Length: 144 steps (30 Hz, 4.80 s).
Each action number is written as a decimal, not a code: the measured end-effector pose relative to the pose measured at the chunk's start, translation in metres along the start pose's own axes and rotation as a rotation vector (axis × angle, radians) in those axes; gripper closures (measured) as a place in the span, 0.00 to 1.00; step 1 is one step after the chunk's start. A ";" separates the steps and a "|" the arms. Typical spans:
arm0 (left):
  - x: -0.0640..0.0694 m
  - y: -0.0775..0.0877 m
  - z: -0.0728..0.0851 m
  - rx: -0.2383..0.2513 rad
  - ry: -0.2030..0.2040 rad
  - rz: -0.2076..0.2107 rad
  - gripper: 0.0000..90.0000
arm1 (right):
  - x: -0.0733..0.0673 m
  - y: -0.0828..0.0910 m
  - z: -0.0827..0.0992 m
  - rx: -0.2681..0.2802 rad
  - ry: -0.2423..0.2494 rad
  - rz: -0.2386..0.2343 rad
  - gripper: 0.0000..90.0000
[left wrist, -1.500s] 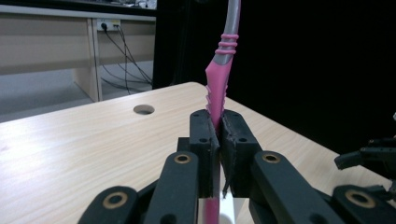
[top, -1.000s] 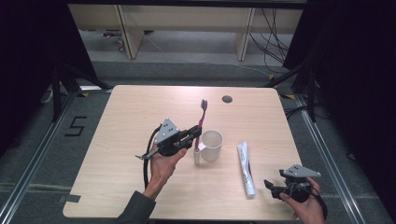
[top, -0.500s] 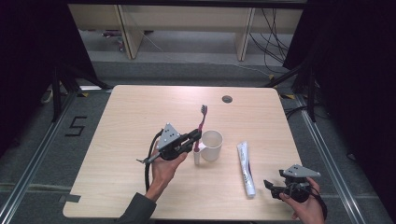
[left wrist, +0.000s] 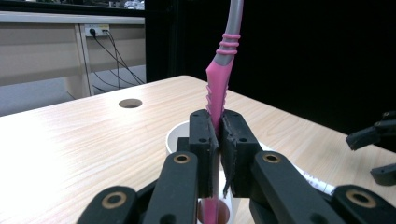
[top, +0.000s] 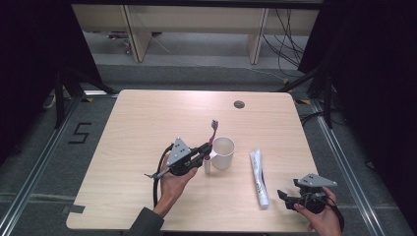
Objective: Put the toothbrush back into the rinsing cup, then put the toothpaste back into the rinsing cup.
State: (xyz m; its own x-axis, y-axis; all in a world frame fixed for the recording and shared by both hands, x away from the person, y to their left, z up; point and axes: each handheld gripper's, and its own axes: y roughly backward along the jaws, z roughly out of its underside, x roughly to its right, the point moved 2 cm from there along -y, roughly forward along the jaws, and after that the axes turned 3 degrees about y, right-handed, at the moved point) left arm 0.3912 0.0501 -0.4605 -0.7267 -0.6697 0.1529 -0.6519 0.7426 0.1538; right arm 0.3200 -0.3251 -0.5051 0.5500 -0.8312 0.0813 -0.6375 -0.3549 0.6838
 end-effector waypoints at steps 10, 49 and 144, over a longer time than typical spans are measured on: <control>-0.005 0.001 0.007 -0.038 0.005 0.000 0.89 | -0.002 0.000 0.000 -0.010 -0.013 -0.016 0.28; -0.004 0.049 0.022 -0.169 0.047 -0.044 0.25 | -0.003 0.000 0.001 -0.022 -0.083 -0.031 0.26; 0.009 0.124 0.080 -0.461 -0.068 -0.111 0.22 | -0.032 -0.041 -0.078 -0.164 -0.026 -0.105 0.34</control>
State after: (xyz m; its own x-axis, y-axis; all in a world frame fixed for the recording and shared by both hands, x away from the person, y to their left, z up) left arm 0.2863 0.1367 -0.5178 -0.6809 -0.7307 0.0488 -0.5735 0.5735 0.5849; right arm 0.3711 -0.2504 -0.4793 0.5933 -0.8049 -0.0145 -0.4795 -0.3678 0.7967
